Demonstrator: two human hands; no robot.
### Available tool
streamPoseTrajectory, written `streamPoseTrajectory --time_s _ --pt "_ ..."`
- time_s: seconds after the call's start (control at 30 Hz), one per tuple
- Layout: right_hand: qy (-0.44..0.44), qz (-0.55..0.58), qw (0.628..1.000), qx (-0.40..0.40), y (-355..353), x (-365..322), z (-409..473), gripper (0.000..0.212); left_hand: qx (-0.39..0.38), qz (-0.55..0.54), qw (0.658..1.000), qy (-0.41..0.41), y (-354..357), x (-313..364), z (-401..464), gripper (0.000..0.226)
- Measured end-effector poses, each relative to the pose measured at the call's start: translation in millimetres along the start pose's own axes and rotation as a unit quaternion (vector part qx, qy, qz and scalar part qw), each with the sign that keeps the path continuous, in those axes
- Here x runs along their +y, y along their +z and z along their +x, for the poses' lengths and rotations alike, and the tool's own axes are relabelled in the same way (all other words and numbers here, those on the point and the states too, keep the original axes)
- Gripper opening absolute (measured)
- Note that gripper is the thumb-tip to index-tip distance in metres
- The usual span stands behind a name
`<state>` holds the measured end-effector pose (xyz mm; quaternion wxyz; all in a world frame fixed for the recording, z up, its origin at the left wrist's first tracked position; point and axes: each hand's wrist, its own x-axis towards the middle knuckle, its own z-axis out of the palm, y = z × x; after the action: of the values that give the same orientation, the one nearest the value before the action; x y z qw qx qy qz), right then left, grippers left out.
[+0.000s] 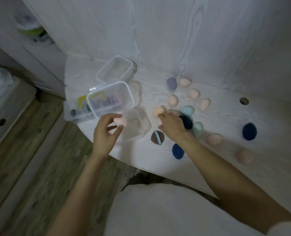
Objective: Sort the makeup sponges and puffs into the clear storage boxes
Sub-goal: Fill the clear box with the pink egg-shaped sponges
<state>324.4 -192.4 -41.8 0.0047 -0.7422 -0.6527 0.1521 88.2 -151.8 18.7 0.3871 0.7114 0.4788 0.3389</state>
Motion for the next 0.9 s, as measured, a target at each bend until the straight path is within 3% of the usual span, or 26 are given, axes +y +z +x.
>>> streamPoseTrajectory --time_s 0.13,0.27,0.43,0.57,0.77,0.9 --pt "0.026 -0.066 0.997 0.015 1.6 -8.9 6.9 0.028 -0.036 0.099 0.994 0.013 -40.2 -33.6 6.6 0.034" --pt "0.085 0.084 0.992 0.035 -8.6 -16.2 -1.3 0.039 -0.146 0.165 0.975 -0.024 -48.1 -59.9 12.5 0.033" --pt "0.130 0.289 0.944 0.093 -25.8 -41.8 -10.3 0.030 -0.303 0.257 0.918 0.022 -43.8 -69.3 30.6 0.019" --pt "0.131 0.366 0.913 0.120 -28.7 -60.7 -9.1 0.024 -0.417 0.338 0.839 0.085 -36.1 -72.5 44.7 0.020" --pt "0.134 0.425 0.887 0.122 -18.5 -74.3 -7.9 0.025 -0.376 0.406 0.820 0.148 -37.5 -77.4 48.0 0.029" --pt "0.121 0.411 0.895 0.121 -11.2 -85.0 -6.0 0.023 -0.327 0.370 0.861 0.120 -42.2 -86.8 37.1 0.026"
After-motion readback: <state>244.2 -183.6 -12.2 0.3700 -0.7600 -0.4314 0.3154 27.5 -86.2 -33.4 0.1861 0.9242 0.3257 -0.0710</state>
